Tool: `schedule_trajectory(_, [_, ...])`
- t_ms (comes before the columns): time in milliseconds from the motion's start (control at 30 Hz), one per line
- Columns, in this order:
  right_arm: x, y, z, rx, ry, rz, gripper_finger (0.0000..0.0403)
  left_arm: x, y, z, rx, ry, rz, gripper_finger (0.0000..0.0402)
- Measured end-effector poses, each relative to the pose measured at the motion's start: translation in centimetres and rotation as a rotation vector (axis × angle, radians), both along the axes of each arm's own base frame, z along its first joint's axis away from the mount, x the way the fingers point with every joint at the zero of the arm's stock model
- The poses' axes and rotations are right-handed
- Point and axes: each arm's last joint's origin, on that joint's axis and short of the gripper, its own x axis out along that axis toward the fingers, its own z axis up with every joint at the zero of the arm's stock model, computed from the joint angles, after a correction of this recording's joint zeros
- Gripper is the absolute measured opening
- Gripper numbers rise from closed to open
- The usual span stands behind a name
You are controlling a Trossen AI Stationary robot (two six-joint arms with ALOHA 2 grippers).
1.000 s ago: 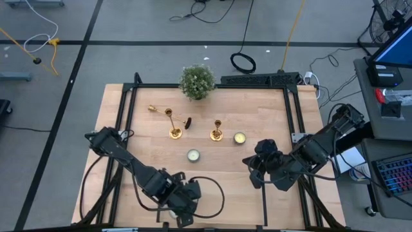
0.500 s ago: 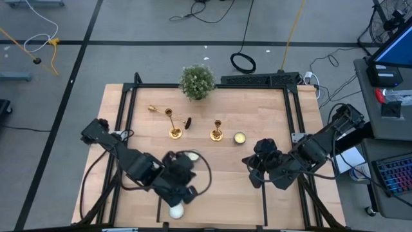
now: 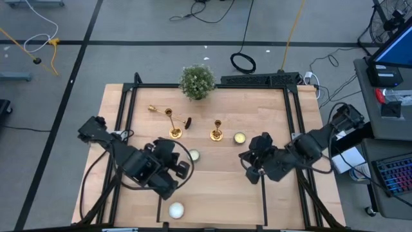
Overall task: Pick & Place candle stick holders
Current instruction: Put the bottom left gold candle stand on the shelf
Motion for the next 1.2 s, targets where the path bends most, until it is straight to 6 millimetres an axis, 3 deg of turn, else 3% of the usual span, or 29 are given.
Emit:
schedule_trajectory(367, [2.5, -2.8, 0.7, -0.052, -0.012, 0.254, 0.0000, 1.8, 1.1, -1.2, -0.063, -0.041, 0.055, 0.0000])
schedule_trajectory(667, [3.1, -4.6, 0.6, -0.114, 0.017, 0.265, 0.0000, 1.3, 2.7, -1.5, 0.008, -0.199, 0.361, 0.0000])
schedule_trajectory(833, [3.5, -5.0, 0.9, -0.150, -0.019, 0.278, 0.0000, 1.7, 3.7, -2.7, 0.010, -0.149, 0.402, 0.0000])
schedule_trajectory(1000, [4.0, -4.6, 1.1, -0.166, -0.121, 0.369, 0.0000, 1.4, 2.8, -4.3, -0.055, -0.070, 0.385, 0.0000])
schedule_trajectory(1200, [4.3, -4.4, -1.1, 0.006, -0.373, 0.567, 0.0000, -0.4, 0.4, -6.3, -0.106, -0.012, 0.406, 0.0000])
